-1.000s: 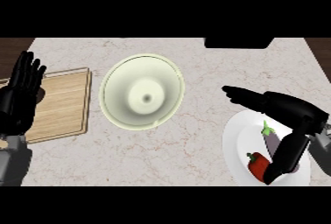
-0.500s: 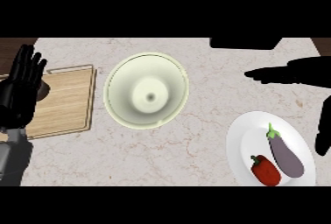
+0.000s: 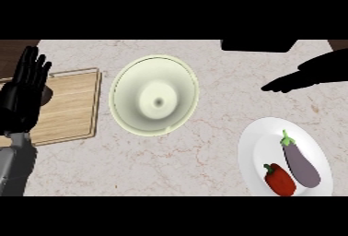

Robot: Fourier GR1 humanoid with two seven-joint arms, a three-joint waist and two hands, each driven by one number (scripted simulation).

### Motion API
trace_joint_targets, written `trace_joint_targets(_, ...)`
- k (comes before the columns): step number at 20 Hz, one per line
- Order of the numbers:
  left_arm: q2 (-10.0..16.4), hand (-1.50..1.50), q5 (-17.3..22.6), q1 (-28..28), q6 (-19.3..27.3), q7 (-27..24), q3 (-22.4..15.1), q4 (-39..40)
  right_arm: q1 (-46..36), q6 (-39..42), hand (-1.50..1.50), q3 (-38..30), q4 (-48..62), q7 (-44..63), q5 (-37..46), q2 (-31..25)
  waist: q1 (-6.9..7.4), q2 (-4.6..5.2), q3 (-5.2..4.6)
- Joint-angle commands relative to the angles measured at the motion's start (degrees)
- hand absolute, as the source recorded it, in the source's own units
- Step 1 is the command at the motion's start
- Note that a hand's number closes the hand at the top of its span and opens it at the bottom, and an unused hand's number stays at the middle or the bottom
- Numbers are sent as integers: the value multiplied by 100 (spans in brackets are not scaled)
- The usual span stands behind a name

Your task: Pick the eggplant from the plate and place it in the bowl

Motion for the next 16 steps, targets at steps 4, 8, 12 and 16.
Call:
trace_joint_targets(4,-50,0,-76,179,-21,-32,-22,-87,-100,1178,-150,-9,470,-217,938,351,-84,-28,16)
trace_joint_targets(8,159,0,59,98,-137,66,229,-56,206,1202,-150,-90,485,-519,1415,550,-110,-26,19)
trace_joint_targets(12,-116,0,-151,226,-51,-342,71,72,238,1206,-150,-80,590,-609,1769,768,-115,-18,16)
trace_joint_targets(16,8,0,17,261,-242,-303,252,96,657,1157,-150,-209,415,-949,2282,744,-141,-27,19)
